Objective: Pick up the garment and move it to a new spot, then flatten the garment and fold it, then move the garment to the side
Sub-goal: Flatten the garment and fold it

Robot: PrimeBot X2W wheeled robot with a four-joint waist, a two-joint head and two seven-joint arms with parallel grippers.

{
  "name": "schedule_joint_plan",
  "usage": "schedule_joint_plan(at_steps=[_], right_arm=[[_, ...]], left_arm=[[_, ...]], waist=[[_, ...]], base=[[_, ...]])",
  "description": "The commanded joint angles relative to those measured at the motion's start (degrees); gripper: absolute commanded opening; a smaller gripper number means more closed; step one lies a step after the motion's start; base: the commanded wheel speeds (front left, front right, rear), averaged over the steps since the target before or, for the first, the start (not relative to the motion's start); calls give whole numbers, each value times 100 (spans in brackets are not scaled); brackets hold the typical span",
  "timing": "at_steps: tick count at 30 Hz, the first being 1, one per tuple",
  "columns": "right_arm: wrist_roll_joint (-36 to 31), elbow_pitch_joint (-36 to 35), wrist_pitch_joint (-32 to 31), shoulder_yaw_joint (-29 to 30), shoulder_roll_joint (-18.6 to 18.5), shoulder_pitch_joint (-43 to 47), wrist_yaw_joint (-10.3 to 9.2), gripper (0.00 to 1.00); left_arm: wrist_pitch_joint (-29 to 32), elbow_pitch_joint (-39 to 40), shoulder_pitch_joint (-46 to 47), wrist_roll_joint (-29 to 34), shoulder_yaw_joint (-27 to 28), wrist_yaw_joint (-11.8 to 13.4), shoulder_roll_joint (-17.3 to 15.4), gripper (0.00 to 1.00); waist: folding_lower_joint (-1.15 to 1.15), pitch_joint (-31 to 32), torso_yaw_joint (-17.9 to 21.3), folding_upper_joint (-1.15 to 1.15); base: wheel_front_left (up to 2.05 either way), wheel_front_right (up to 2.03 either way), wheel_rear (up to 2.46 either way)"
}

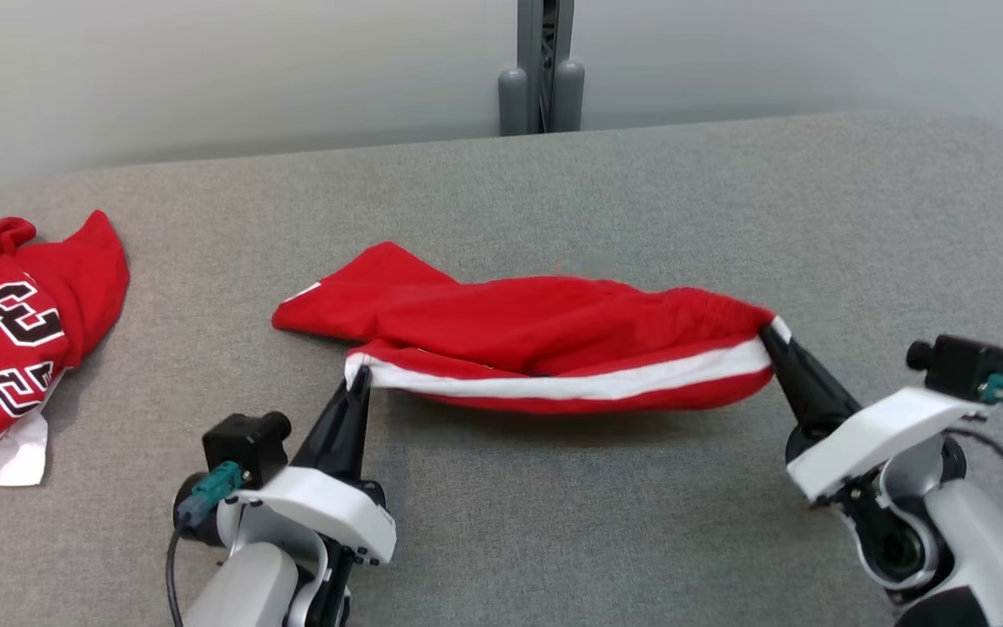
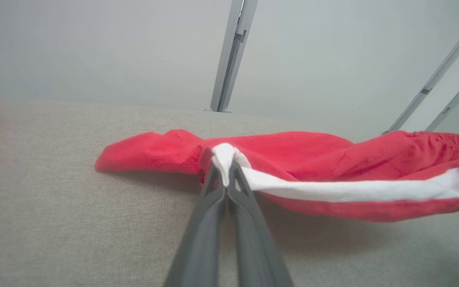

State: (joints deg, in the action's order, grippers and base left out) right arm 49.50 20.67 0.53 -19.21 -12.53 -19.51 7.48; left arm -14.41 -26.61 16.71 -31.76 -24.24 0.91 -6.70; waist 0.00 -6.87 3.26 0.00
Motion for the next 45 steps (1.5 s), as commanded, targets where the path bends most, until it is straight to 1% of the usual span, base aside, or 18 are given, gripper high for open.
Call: schedule_joint_plan(at_steps=[1, 4, 6, 9, 11, 13, 14, 16, 20, 25, 27, 31, 32, 35, 40, 43, 45], right_arm=[[186, -132, -92, 53, -33, -85, 4, 0], [608, -414, -358, 205, -136, -171, 3, 0], [775, -548, -521, 287, -192, -281, 3, 0], [670, -655, -657, 325, -313, -513, 3, 0], [565, -668, -698, 370, -311, -677, 3, 0], [404, -614, -705, 463, -299, -879, 3, 0], [142, -530, -738, 536, -259, -1114, 3, 0], [-80, -437, -820, 570, -151, -1354, 4, 0], [-728, -189, -959, 683, -30, -1825, 3, 0], [-1237, 377, -1224, 1301, 467, -2424, 3, 0], [-1405, 567, -1318, 1507, 598, -2639, 3, 0], [-2005, 894, -1287, 1805, 734, -2949, 3, 0], [-2005, 894, -1287, 1805, 734, -2949, 3, 0], [-2411, 1137, -1191, 2144, 823, -3154, 2, 0], [-2281, 1480, -1207, 2709, 931, -3463, 2, 0], [-2016, 1747, -1176, 2784, 945, -3652, 2, 0], [-1821, 1913, -1134, 2713, 948, -3778, 2, 0]], left_arm=[[-33, 61, 107, -43, 56, 12, -52, 0], [47, 233, 233, -110, 131, 33, -100, 0], [122, 362, 346, -129, 167, 48, -143, 0], [266, 598, 572, -174, 228, 72, -191, 0], [364, 767, 734, -195, 275, 102, -221, 0], [468, 934, 912, -225, 319, 125, -231, 0], [567, 1083, 1118, -243, 348, 160, -247, 0], [664, 1185, 1317, -240, 372, 188, -277, 0], [860, 1271, 1720, -279, 430, 232, -265, 0], [1107, 1162, 2179, -365, 492, 255, -275, 0], [1160, 1070, 2332, -392, 492, 244, -244, 0], [1195, 892, 2565, -490, 517, 203, -175, 0], [1195, 892, 2565, -490, 517, 203, -175, 0], [1167, 770, 2695, -532, 539, 189, -126, 0], [1129, 597, 2835, -608, 513, 139, -47, 0], [1114, 524, 2896, -659, 522, 104, -1, 0], [1093, 475, 2927, -690, 519, 83, 25, 0]], waist=[[0, 63, -9, 0], [0, 161, -34, 0], [0, 225, -47, 0], [0, 323, -53, 0], [0, 381, -47, 0], [0, 438, -38, 0], [0, 492, -21, 0], [0, 557, 7, 0], [0, 690, 72, 0], [0, 784, 148, 0], [0, 816, 176, 0], [0, 868, 219, 0], [0, 868, 219, 0], [0, 902, 250, 0], [0, 966, 284, 0], [0, 996, 290, 0], [0, 1011, 293, 0]], base=[[0, 0, 0], [0, 0, 0], [0, 0, 0], [0, 0, 0], [0, 0, 0], [0, 0, 0], [0, 0, 0], [0, 0, 0], [0, 0, 0], [0, 0, 0], [0, 0, 0], [0, 0, 0], [0, 0, 0], [0, 0, 0], [0, 0, 0], [0, 0, 0], [0, 0, 0]])
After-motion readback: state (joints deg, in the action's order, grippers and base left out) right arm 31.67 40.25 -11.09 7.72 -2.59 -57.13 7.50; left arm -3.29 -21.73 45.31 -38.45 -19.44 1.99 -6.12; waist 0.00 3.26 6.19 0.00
